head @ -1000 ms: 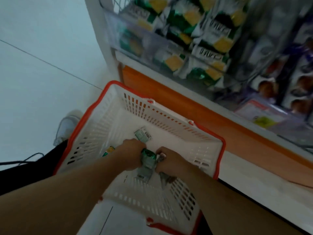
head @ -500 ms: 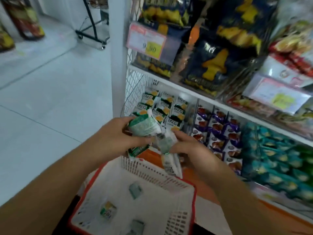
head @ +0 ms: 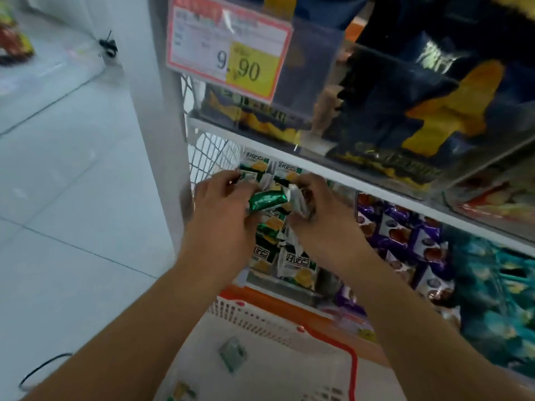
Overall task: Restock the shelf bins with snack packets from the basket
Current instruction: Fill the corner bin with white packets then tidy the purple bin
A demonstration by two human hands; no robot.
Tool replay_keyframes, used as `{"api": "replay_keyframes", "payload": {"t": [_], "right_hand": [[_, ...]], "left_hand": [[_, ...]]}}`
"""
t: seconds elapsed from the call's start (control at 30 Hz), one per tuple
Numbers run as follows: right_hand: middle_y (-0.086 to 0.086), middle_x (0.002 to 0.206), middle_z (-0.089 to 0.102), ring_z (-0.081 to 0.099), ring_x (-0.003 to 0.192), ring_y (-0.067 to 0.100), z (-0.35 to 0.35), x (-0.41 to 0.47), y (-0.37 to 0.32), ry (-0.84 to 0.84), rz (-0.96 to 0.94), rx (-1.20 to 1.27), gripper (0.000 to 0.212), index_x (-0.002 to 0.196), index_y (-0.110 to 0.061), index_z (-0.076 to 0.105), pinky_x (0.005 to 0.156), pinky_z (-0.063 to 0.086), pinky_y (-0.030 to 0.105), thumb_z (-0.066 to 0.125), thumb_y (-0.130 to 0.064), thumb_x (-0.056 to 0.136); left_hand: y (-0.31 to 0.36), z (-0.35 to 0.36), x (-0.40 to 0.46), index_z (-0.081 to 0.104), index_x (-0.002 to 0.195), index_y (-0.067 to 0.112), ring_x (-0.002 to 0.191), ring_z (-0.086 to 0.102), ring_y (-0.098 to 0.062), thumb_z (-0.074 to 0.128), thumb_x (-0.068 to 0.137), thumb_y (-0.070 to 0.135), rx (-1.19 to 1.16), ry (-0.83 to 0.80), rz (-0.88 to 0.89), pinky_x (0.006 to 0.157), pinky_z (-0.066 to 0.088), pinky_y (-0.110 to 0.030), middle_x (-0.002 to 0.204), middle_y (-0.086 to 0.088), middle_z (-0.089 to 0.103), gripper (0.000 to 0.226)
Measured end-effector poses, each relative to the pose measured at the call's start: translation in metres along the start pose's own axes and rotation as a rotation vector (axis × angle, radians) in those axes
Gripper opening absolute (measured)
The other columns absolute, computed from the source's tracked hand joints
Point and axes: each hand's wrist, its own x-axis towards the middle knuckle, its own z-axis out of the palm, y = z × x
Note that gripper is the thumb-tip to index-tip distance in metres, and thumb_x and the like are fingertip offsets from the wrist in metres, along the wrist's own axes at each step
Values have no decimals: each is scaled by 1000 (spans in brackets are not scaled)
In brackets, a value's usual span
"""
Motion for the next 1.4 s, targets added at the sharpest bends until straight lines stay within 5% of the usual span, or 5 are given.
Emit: {"api": "replay_keyframes", "payload": {"t": [0.33, 0.43, 0.57, 1.17, 1.4], "right_hand": [[10, 141, 51, 51, 128, 35, 22, 23, -1, 18, 45, -312, 59, 146, -29, 41, 105, 49, 52, 62, -12, 94], [18, 109, 65, 63, 108, 39, 3, 23, -12, 28, 75, -223, 21, 117, -5, 59, 94, 52, 47, 49, -19, 105], [-9, 86, 46, 48, 85, 12, -7, 15, -13, 3, 5, -113, 26, 89, -28, 45, 79, 37, 25, 66, -39, 100], [-11, 149, 26, 48, 111, 6, 2, -4, -9, -340, 49, 13, 83, 154, -33, 37, 64, 42, -3, 83, -18, 85], [12, 112, 69, 60, 52, 6, 39, -14, -12, -221, 183, 121, 43, 137, -19, 59, 42, 44, 19, 70, -26, 96]], "left_hand": [[-16, 24, 2, 59, 142, 31, 144, 23, -29, 76, 87, 31, 130, -177, -55, 102, 46, -66, 160, -3, 34, 57], [-19, 24, 3, 62, 139, 35, 145, 23, -30, 76, 86, 28, 119, -182, -25, 102, 46, -67, 162, -1, 33, 55], [-21, 20, 2, 63, 138, 32, 148, 21, -25, 77, 84, 22, 95, -149, 17, 107, 42, -67, 162, 1, 34, 57], [-11, -15, -7, 73, 126, 23, 98, 55, -2, 63, 100, 25, -148, 7, -102, 73, 34, 0, 126, 9, 64, 27], [-8, -21, -15, 75, 119, 24, 95, 63, -9, 65, 100, 33, -205, 55, -104, 76, 48, -19, 118, 8, 68, 23]]}}
